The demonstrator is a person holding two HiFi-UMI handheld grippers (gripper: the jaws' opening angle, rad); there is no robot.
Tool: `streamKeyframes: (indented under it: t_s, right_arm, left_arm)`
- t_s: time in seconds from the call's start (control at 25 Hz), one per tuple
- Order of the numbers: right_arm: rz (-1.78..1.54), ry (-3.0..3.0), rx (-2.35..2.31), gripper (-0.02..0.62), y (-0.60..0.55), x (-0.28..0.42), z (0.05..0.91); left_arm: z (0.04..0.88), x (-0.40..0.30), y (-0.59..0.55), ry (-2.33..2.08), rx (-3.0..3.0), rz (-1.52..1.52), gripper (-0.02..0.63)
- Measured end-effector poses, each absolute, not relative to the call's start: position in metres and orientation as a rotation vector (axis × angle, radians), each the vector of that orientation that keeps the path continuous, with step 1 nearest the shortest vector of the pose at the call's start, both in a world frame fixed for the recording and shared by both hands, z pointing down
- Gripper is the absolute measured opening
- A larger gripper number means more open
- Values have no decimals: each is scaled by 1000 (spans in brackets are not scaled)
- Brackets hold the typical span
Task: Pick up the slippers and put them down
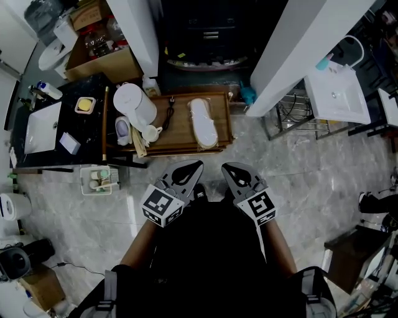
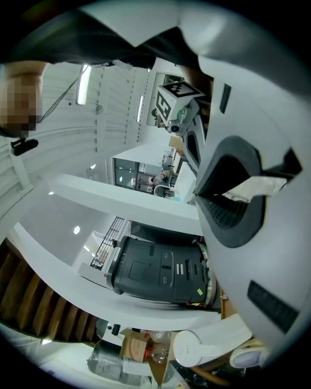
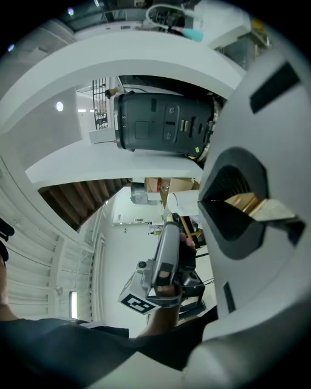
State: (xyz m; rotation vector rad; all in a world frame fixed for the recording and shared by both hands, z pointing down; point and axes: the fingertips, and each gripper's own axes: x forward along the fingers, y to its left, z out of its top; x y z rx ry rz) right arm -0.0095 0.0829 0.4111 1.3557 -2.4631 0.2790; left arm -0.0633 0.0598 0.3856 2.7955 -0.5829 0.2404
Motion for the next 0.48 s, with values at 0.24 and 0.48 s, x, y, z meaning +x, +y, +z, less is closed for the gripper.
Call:
streamKeyframes:
  t_s: [0.24, 0.48]
  right_arm:
    - [299, -2478, 1307, 9, 70, -5, 415]
    - [256, -2513, 1196, 9, 42, -7, 414]
  left_arm:
    - [386, -64, 50, -643, 2782, 227, 12]
    - [391, -68, 31, -748, 2727, 214, 12]
